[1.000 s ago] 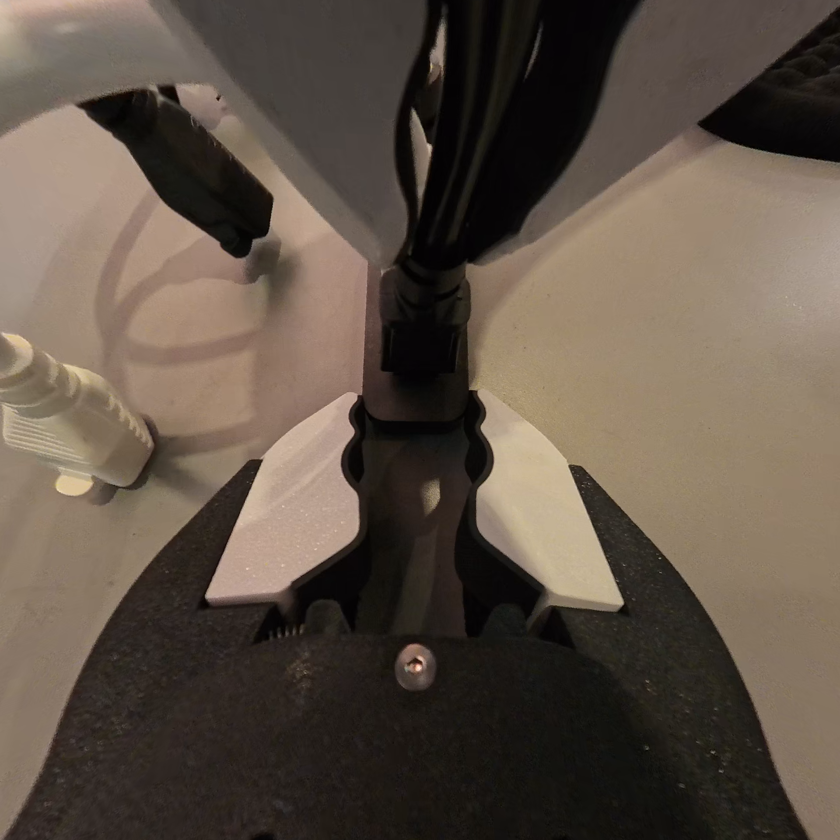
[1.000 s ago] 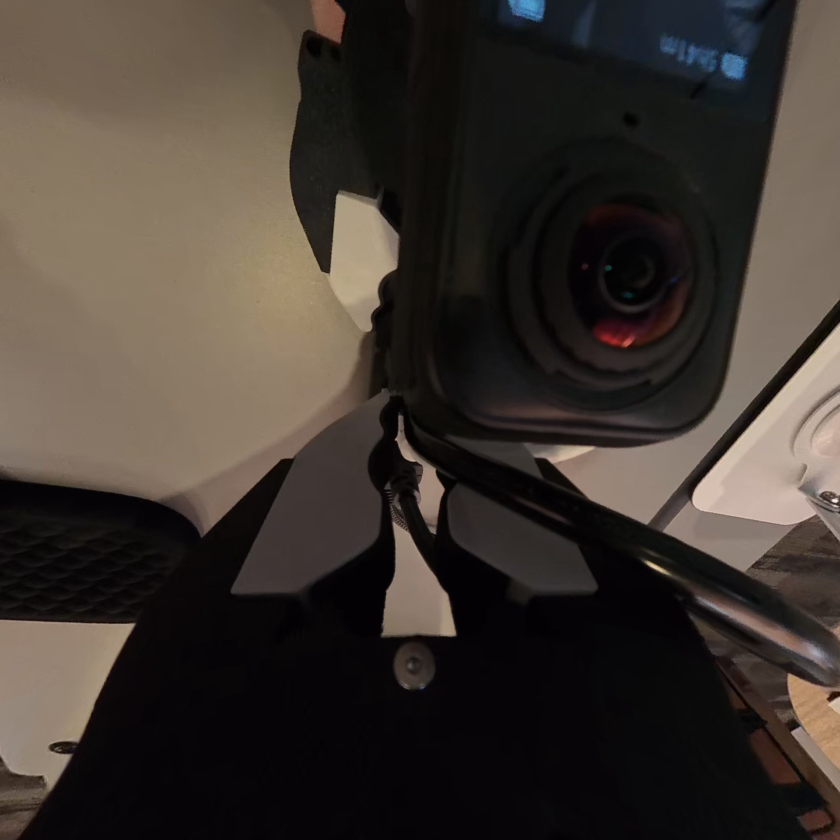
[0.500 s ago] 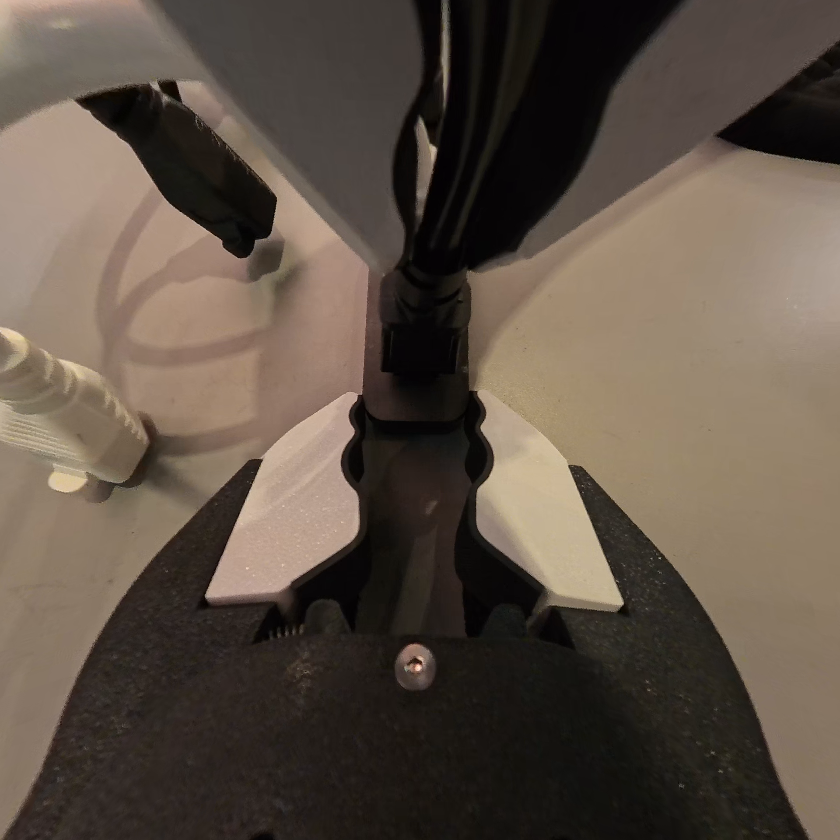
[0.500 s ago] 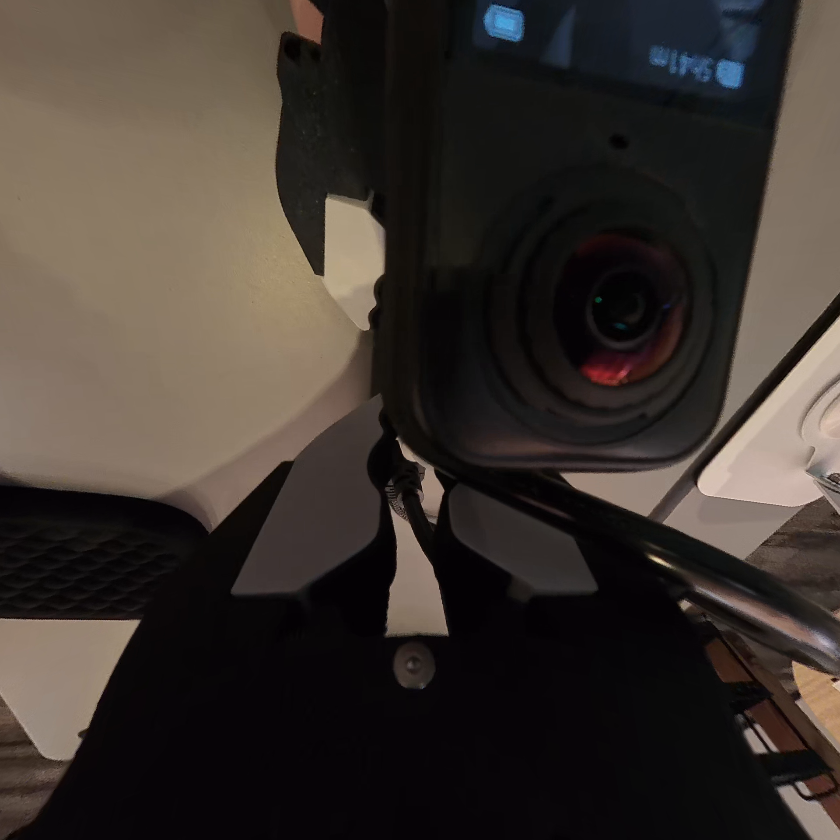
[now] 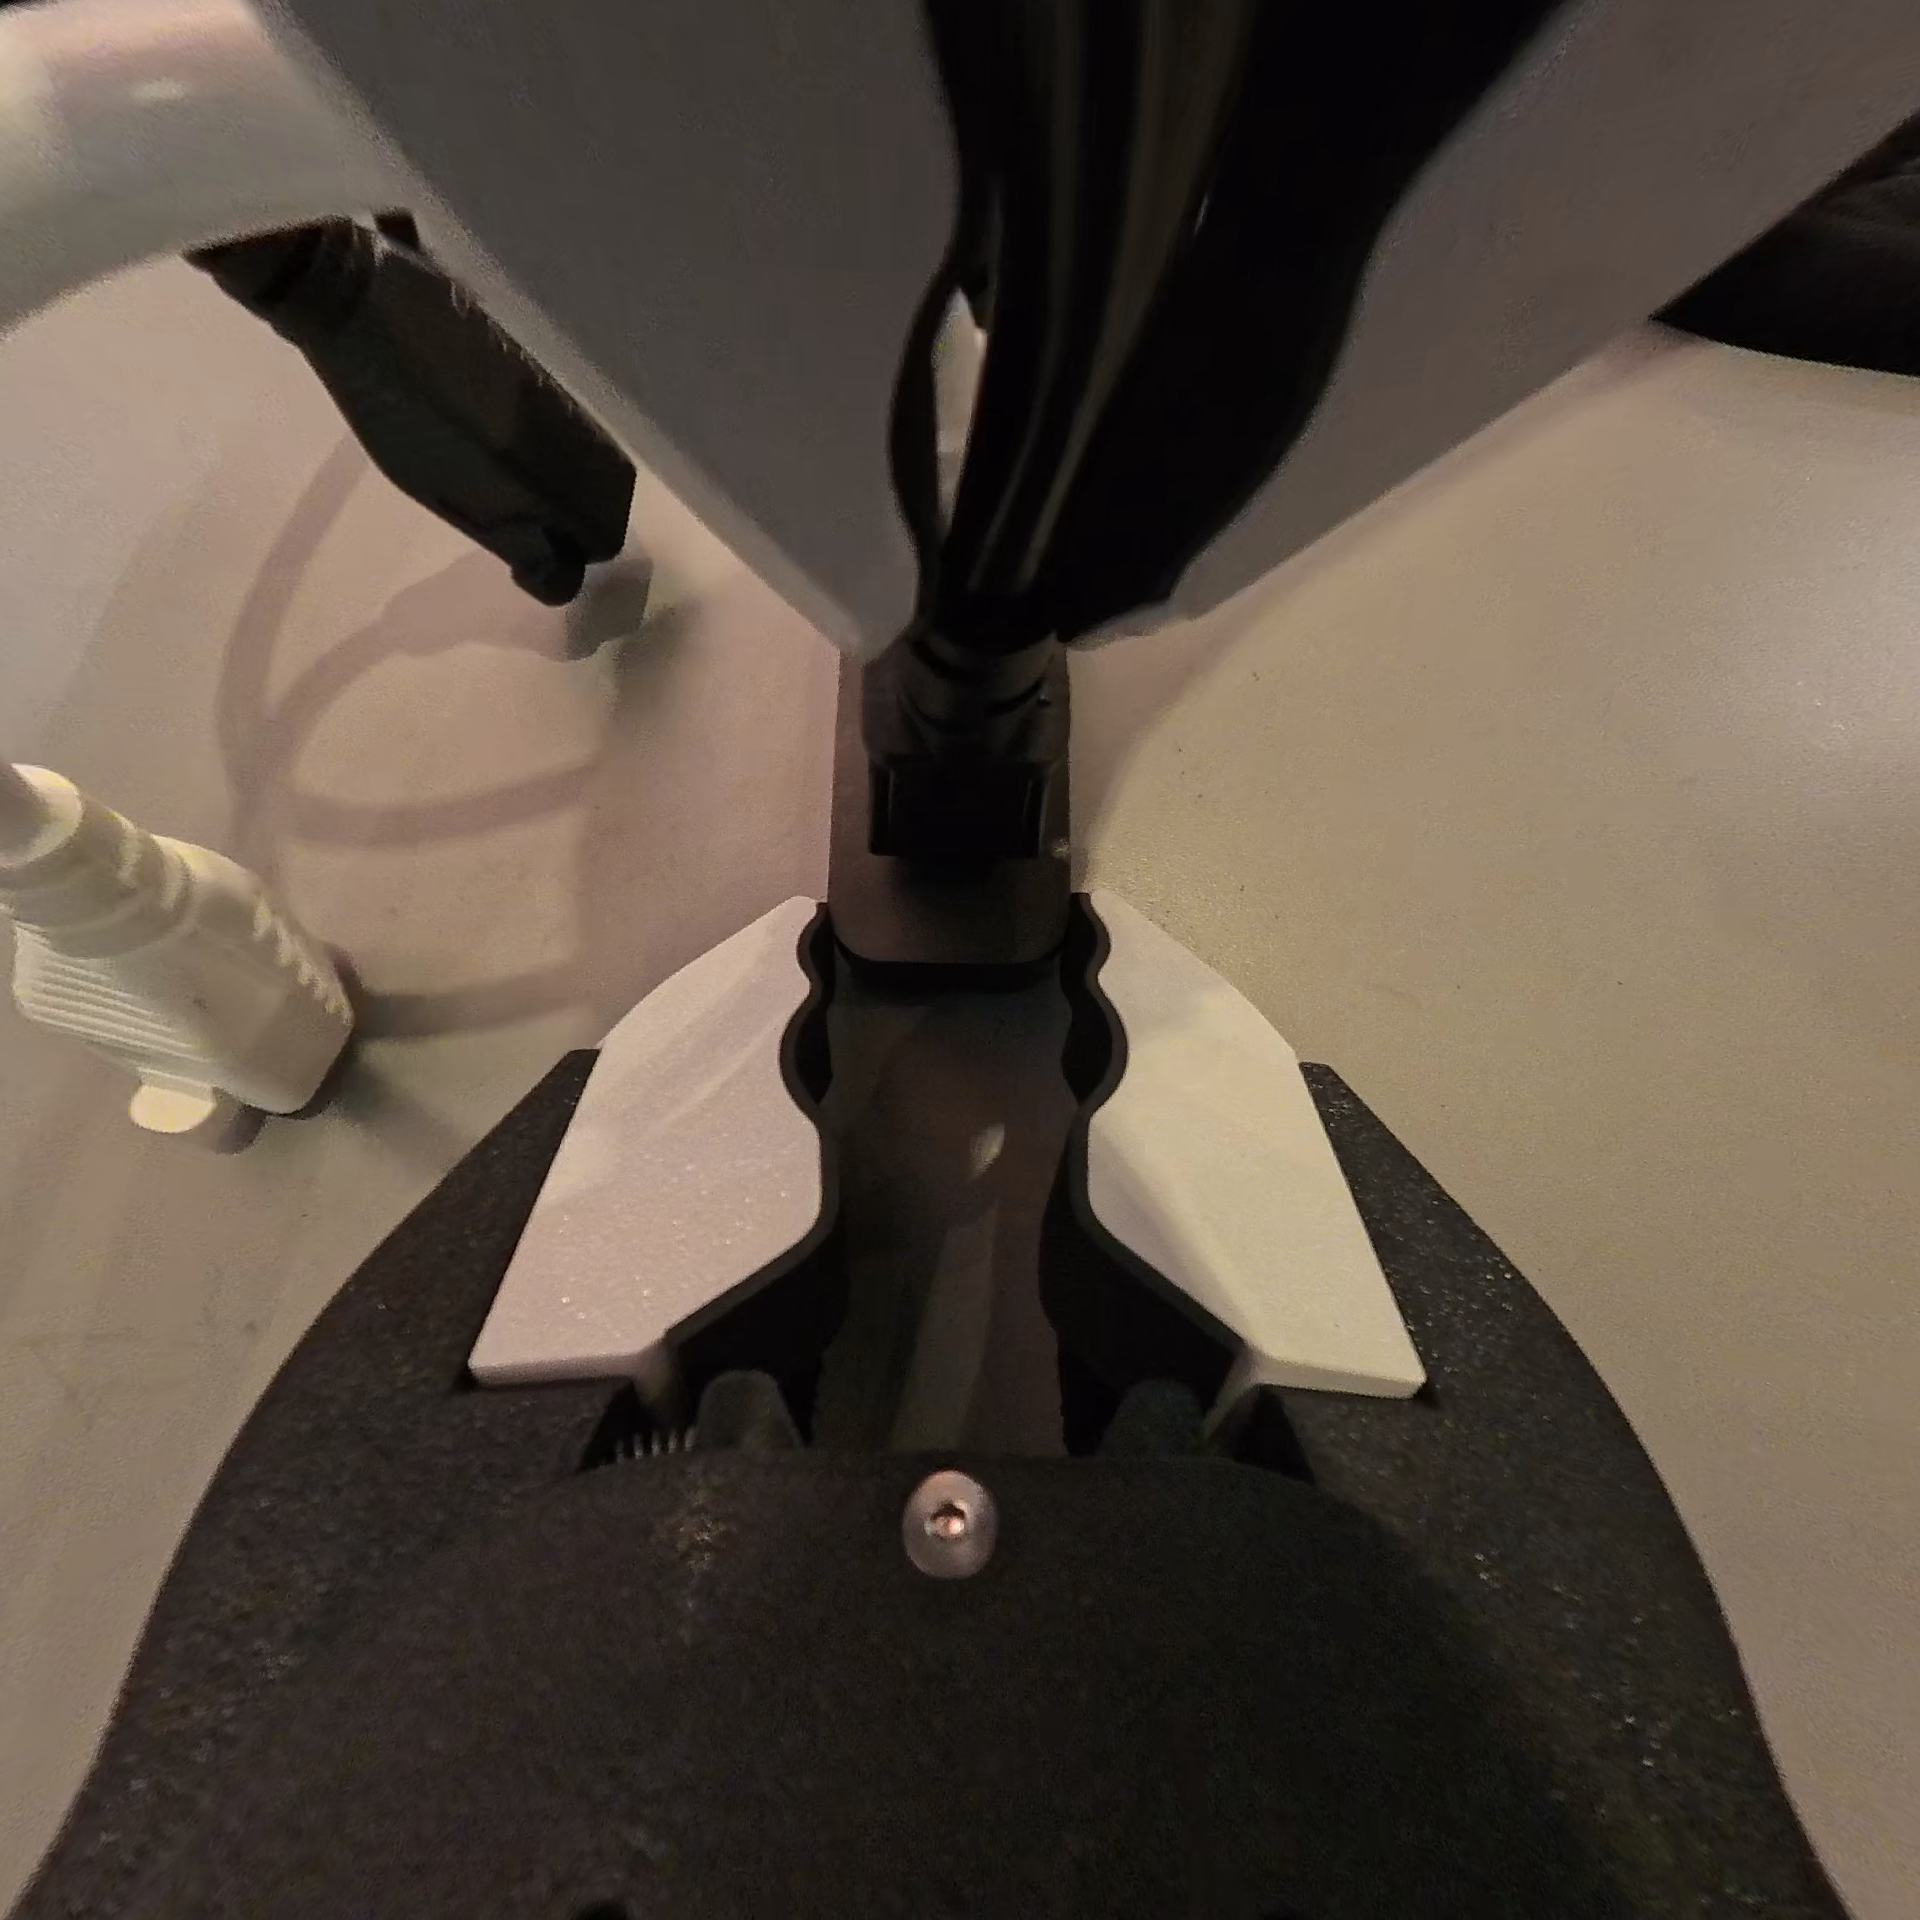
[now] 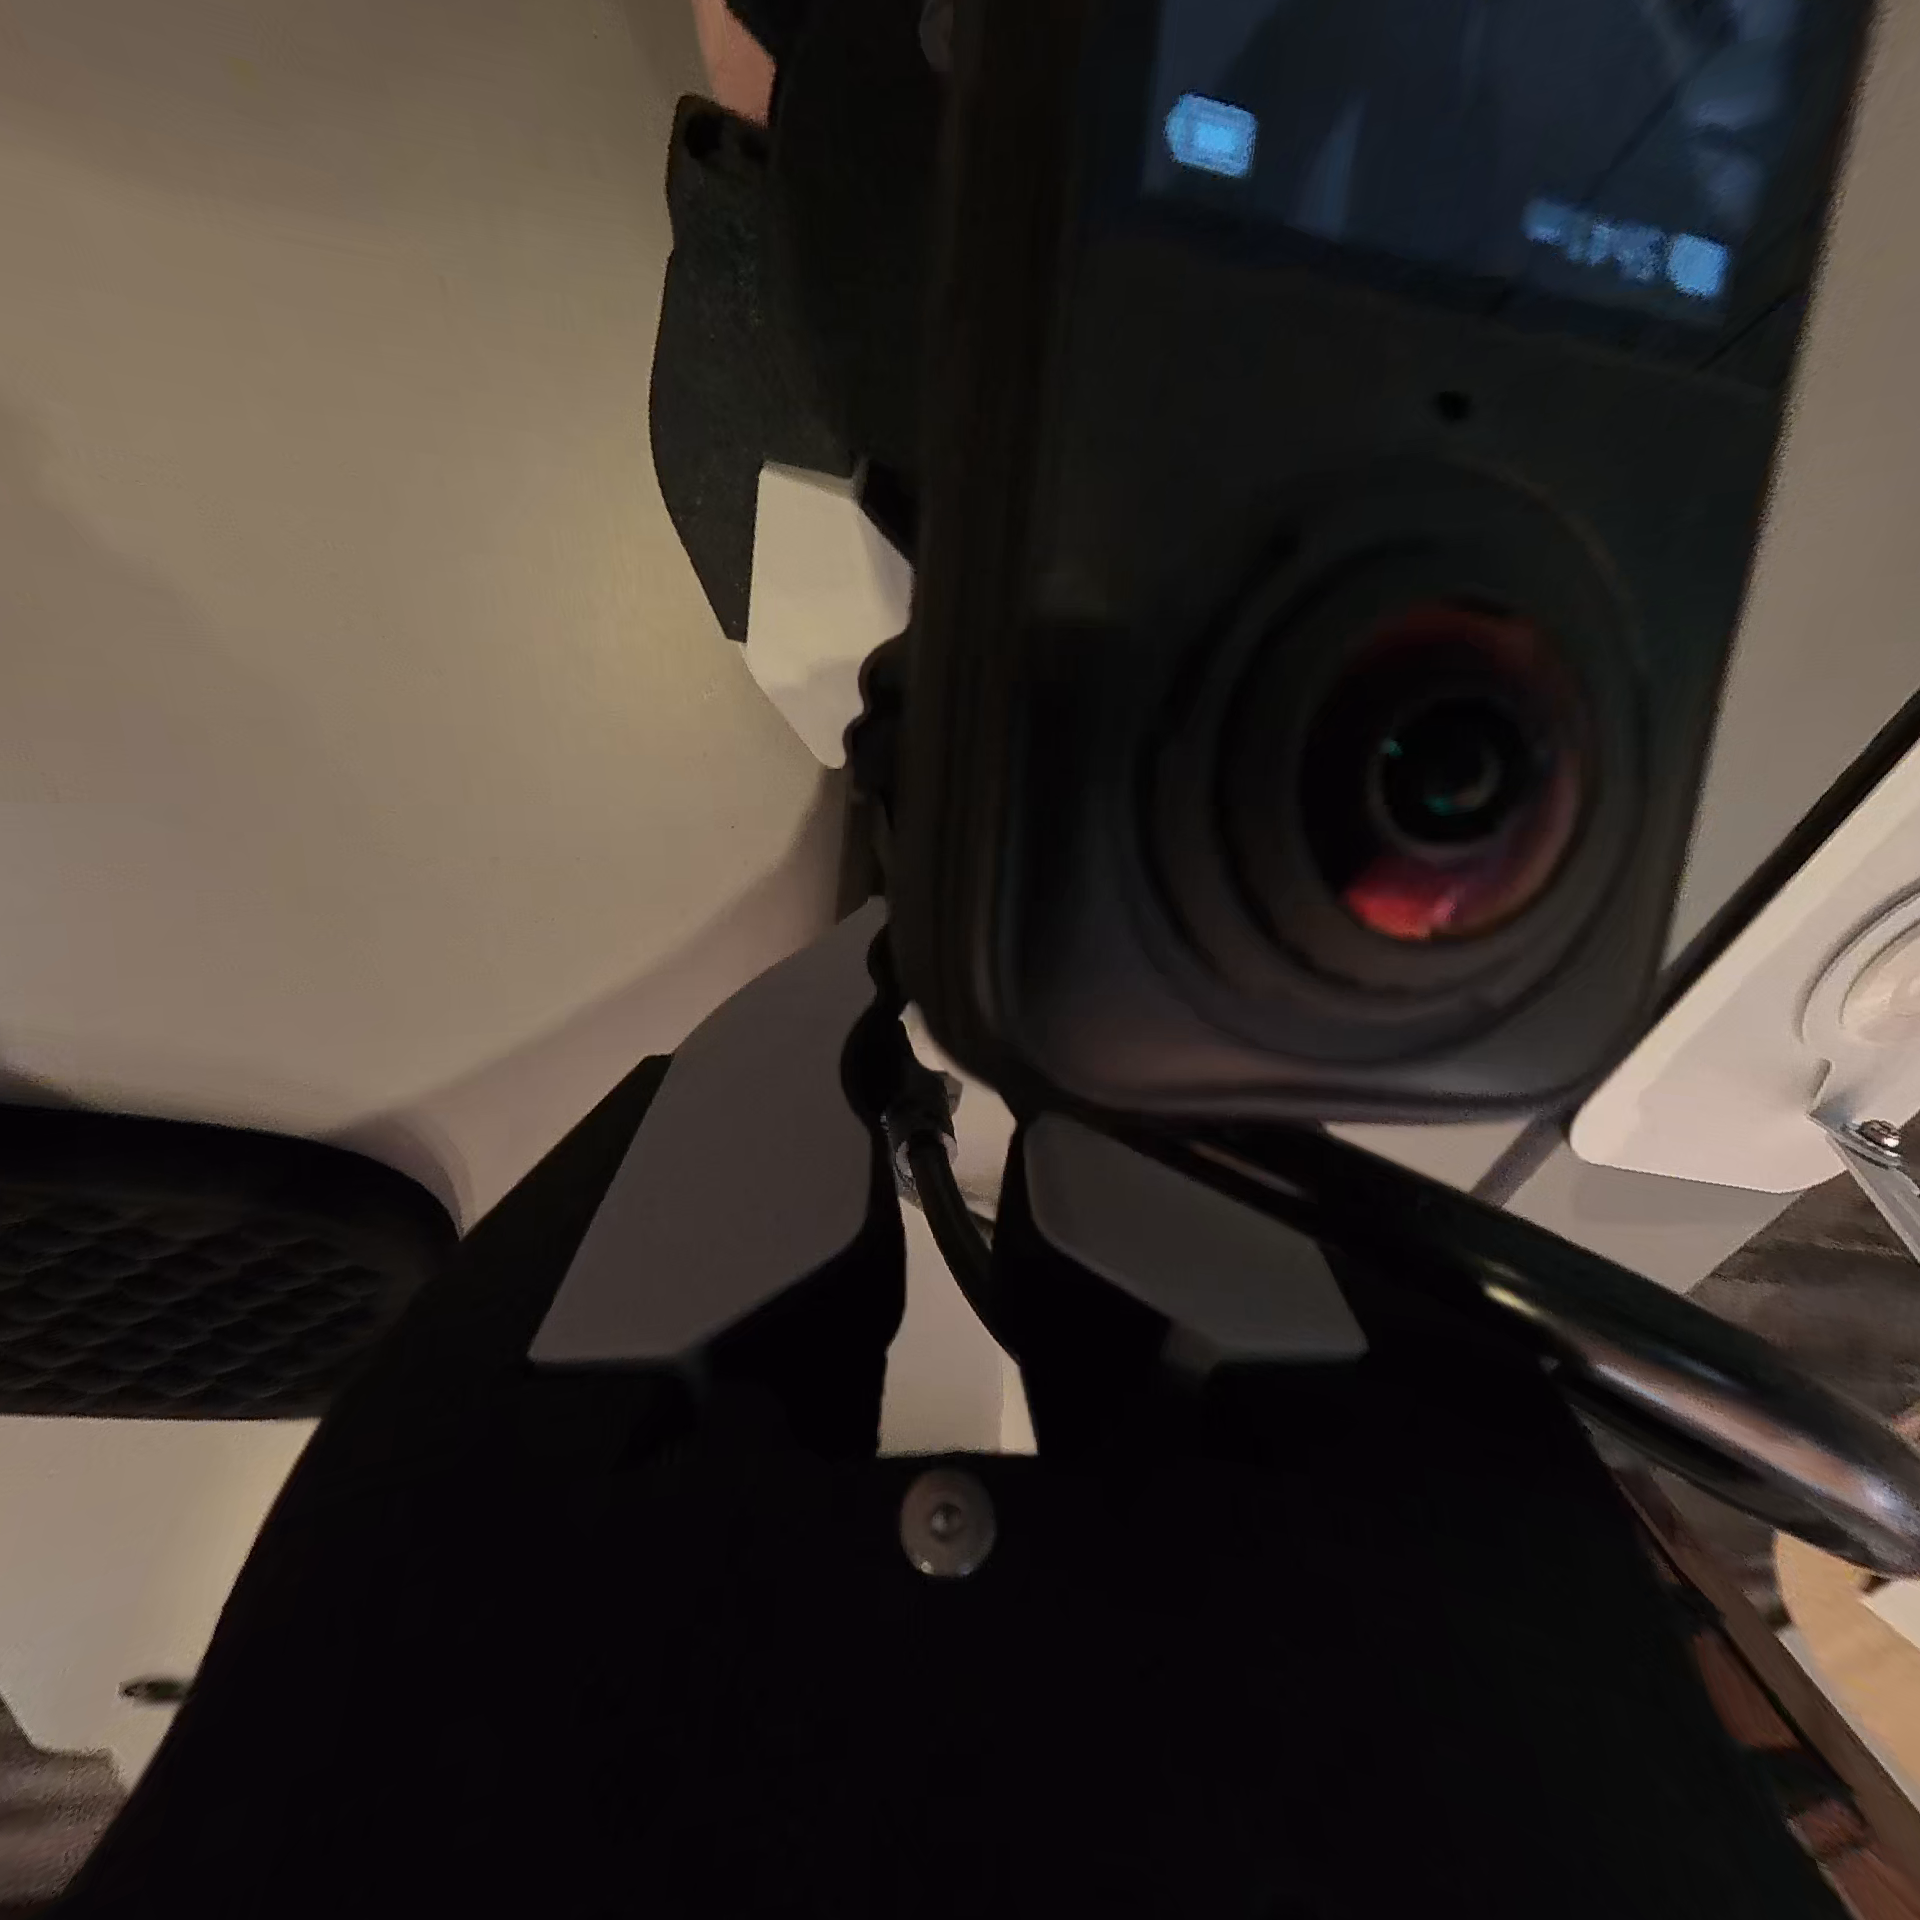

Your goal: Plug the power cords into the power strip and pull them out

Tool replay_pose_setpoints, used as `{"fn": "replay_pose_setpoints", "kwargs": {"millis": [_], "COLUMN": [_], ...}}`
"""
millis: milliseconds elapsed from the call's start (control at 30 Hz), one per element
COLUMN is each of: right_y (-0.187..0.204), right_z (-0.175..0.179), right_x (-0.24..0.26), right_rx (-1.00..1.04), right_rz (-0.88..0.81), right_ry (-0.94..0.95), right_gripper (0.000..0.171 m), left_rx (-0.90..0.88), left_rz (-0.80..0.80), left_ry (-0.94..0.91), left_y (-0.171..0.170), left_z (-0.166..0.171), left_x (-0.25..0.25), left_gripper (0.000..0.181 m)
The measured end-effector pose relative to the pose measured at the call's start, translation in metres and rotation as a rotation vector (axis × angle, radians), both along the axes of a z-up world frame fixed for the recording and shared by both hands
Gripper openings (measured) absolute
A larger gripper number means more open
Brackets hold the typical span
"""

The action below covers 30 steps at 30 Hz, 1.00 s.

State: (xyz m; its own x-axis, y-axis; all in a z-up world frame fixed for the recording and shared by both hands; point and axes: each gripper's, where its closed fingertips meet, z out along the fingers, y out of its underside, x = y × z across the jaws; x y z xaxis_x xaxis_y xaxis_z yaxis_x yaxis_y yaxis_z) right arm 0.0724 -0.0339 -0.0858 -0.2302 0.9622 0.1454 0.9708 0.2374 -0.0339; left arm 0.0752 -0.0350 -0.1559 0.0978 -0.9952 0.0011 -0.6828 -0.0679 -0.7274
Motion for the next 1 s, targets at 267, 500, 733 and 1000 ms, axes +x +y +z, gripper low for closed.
{"fn": "replay_pose_setpoints", "kwargs": {"millis": [267, 500, 733, 1000], "right_y": [0.0003, 0.0013, 0.0031, 0.0], "right_z": [0.0011, -0.0007, -0.0012, -0.0045], "right_x": [-0.0017, 0.0003, -0.0012, -0.0017], "right_rx": [0.008, 0.067, 0.111, 0.079], "right_rz": [-0.044, 0.02, 0.062, -0.01], "right_ry": [0.081, 0.045, 0.064, 0.075], "right_gripper": [0.018, 0.019, 0.02, 0.016], "left_rx": [0.001, 0.001, 0.001, 0.001], "left_rz": [-0.001, -0.001, -0.001, -0.001], "left_ry": [-0.001, -0.001, -0.001, -0.001], "left_y": [-0.0001, -0.0003, -0.0001, 0.0], "left_z": [0.0002, 0.0, 0.0, 0.0], "left_x": [-0.0005, -0.0007, -0.0007, -0.0004], "left_gripper": [0.043, 0.043, 0.043, 0.043]}}
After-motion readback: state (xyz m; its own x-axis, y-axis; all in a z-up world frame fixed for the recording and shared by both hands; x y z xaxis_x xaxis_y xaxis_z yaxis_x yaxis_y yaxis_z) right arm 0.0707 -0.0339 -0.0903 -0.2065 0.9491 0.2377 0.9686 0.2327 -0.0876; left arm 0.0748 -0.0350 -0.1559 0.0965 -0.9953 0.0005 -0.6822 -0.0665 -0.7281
